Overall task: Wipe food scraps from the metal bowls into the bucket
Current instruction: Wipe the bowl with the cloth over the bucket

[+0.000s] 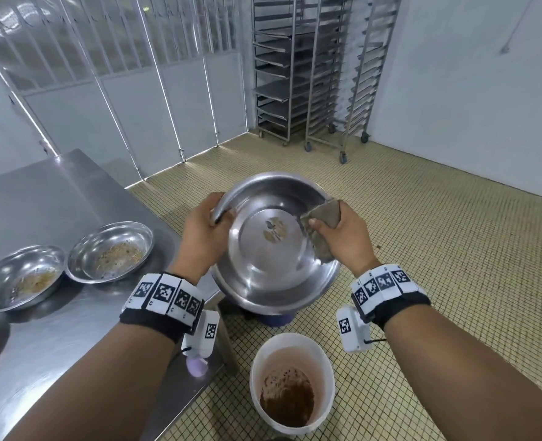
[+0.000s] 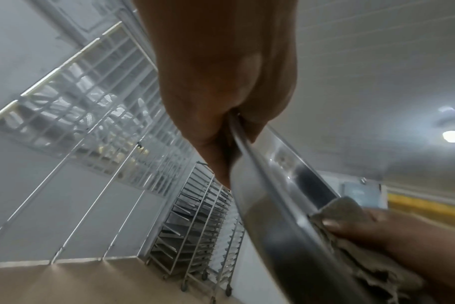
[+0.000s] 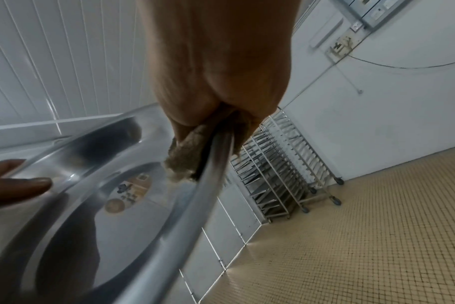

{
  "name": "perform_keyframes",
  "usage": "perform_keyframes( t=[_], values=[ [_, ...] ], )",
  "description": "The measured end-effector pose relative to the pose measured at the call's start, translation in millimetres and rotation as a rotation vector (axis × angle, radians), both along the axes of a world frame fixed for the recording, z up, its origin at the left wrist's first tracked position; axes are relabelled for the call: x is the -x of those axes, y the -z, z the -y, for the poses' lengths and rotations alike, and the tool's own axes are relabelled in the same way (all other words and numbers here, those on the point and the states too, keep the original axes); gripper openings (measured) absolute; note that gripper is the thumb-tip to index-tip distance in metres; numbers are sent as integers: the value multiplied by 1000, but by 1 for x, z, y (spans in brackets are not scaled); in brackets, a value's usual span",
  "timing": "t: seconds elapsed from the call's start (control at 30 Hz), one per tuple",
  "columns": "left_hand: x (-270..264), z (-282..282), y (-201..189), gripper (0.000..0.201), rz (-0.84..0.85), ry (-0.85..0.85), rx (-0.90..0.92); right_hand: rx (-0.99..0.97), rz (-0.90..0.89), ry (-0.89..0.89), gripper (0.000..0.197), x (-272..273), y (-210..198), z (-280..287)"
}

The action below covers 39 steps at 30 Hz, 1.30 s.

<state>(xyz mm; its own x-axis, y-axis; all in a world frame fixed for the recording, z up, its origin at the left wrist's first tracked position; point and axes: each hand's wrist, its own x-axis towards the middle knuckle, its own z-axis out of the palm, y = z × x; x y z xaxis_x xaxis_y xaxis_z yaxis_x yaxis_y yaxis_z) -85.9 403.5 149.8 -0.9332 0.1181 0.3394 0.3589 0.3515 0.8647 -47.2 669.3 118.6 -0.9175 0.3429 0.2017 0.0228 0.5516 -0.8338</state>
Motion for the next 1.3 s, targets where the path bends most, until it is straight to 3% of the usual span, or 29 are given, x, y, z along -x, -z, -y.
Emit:
perform_keyframes(
  t=[0.17, 0.23, 0.37, 0.5, 0.6, 0.8, 0.97, 1.17, 1.3],
  values=[
    [-4, -11, -1, 23, -45, 128, 301, -176, -22, -69, 30, -1, -12, -3],
    [-5, -14, -5, 21, -12, 118, 192, -165, -40, -39, 29, 0, -17, -6],
    [-3, -14, -7, 15, 39, -24, -64, 32, -70, 51, 30, -4, -9, -12],
    [-7, -20, -4, 26, 52, 92, 93, -22, -43, 20, 27, -6, -12, -16],
    [-8, -24, -5, 23, 57, 121, 180, -117, -43, -1, 28, -7, -19, -17],
    [-15, -28, -3, 17, 67, -78, -190, 167, -88, 120, 29, -21, 3, -12],
    [-17, -21, 5, 10, 51, -40, 12, 119, -93, 104, 26, -25, 0, -15],
    [-10, -11, -10, 12, 58, 88, 211, -172, -15, -86, 28, -24, -16, -6],
    [-8, -5, -8, 21, 58, 61, 28, -5, -123, 20, 26, -24, -8, 7]
  ],
)
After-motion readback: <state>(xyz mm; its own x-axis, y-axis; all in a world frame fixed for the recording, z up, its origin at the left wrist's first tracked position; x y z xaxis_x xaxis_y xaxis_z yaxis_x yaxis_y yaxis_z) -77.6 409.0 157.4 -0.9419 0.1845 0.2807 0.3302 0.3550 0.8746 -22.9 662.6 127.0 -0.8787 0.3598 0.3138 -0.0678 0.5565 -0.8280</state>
